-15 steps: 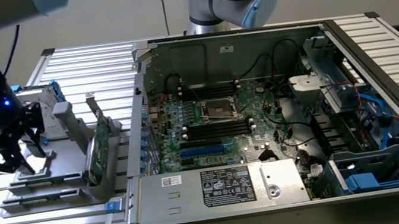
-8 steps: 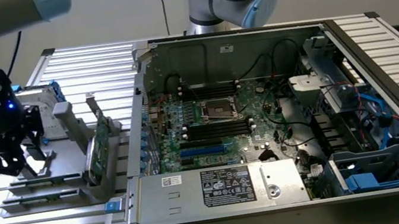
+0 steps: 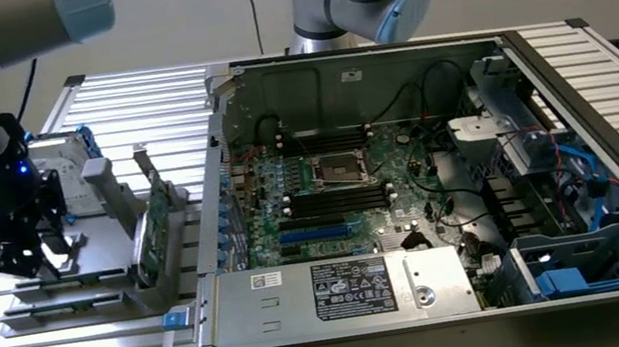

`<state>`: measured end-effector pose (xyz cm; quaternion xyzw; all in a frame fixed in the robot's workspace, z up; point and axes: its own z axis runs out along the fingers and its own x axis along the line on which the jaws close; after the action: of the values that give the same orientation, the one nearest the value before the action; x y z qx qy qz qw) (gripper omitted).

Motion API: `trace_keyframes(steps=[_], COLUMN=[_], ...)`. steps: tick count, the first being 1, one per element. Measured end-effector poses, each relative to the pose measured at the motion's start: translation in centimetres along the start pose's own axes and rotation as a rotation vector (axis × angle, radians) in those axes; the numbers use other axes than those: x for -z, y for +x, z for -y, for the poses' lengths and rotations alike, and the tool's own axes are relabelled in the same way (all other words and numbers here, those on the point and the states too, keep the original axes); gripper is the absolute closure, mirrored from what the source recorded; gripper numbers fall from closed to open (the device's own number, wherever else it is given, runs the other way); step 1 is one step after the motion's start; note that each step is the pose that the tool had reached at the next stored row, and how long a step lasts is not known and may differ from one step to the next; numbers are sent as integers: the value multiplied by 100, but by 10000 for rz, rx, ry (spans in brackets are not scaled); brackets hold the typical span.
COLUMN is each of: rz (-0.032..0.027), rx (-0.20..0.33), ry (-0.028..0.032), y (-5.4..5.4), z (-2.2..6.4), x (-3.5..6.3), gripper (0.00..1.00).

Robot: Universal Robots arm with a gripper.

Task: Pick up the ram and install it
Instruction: 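Pick up the ram and move it above insertion slot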

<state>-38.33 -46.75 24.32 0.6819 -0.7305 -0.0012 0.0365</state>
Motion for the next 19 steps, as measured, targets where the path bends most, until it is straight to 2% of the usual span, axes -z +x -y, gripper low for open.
trace_keyframes(steps=[19], rz=[-63], rx=[1072], ry=[-203], y=[195], z=[23], x=[-203], gripper=[58])
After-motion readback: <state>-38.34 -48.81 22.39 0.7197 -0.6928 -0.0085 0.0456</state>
